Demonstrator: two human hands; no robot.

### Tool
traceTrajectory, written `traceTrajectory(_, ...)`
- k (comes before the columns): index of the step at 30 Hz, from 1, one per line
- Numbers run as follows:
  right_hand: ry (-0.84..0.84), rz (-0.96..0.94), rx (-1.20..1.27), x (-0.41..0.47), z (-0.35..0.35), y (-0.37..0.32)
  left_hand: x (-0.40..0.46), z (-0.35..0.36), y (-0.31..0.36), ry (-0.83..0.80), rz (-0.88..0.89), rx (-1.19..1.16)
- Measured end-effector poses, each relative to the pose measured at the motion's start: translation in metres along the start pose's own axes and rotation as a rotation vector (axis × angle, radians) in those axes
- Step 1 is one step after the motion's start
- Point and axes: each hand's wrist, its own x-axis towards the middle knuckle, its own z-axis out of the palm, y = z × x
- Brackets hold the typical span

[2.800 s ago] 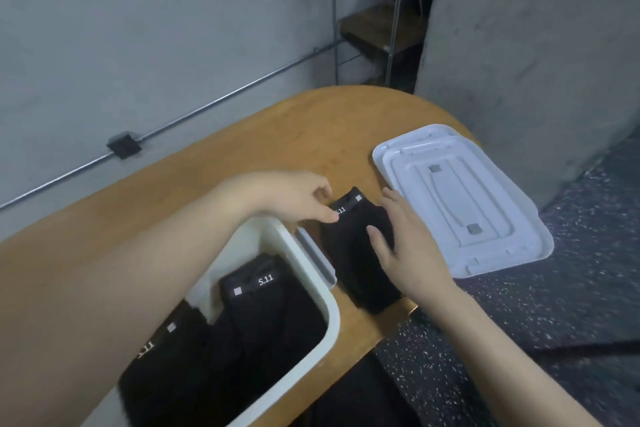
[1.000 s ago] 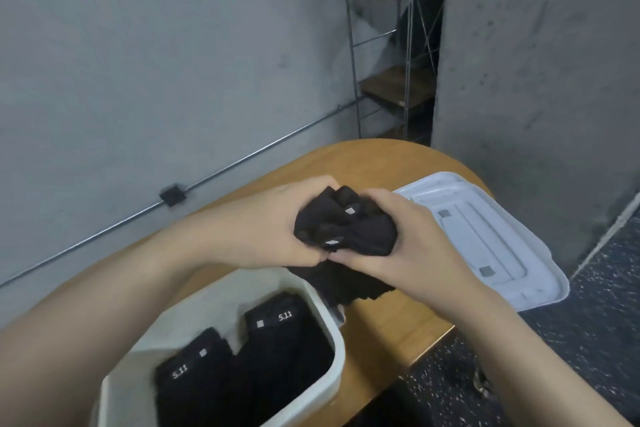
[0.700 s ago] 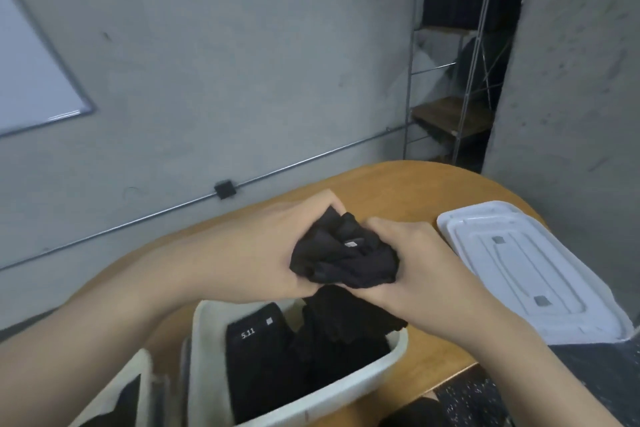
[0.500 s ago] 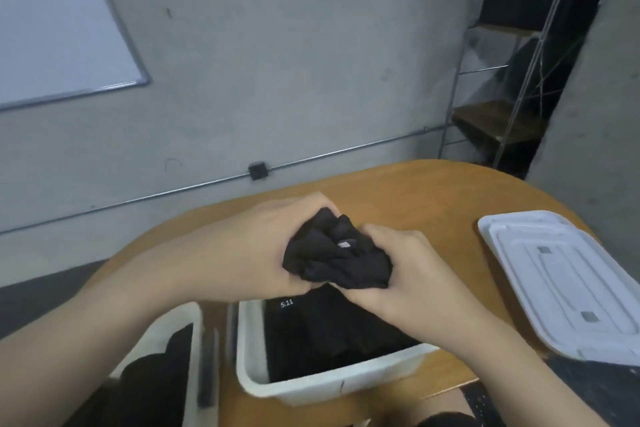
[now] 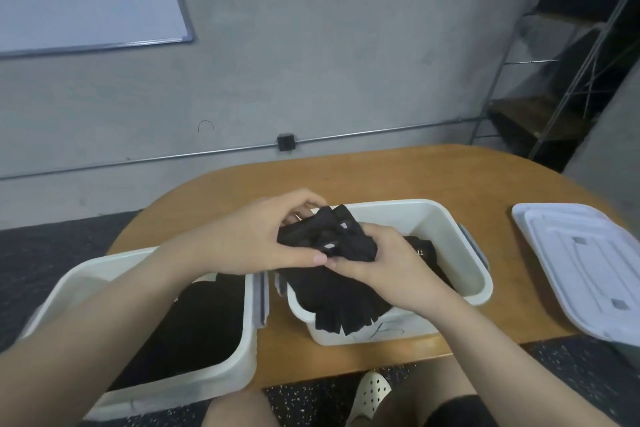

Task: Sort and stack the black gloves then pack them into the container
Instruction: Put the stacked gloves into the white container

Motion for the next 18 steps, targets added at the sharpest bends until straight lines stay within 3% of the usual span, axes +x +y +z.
traceTrajectory(9, -0.082, 0.345, 0.323, 0.024, -0.002, 0.015, 0.024, 0.013, -0.033, 0.106, 0.007, 0.106)
traceTrajectory(14, -0.079, 0.503, 0.379, 0.038, -0.004, 0.027, 0.023, 0.033, -0.047, 0.287, 0.15, 0.507)
traceTrajectory(18, 0.031, 0.506, 0.224, 0.045, -0.003, 0.043, 0.016, 0.048, -0.048, 0.282, 0.235, 0.658)
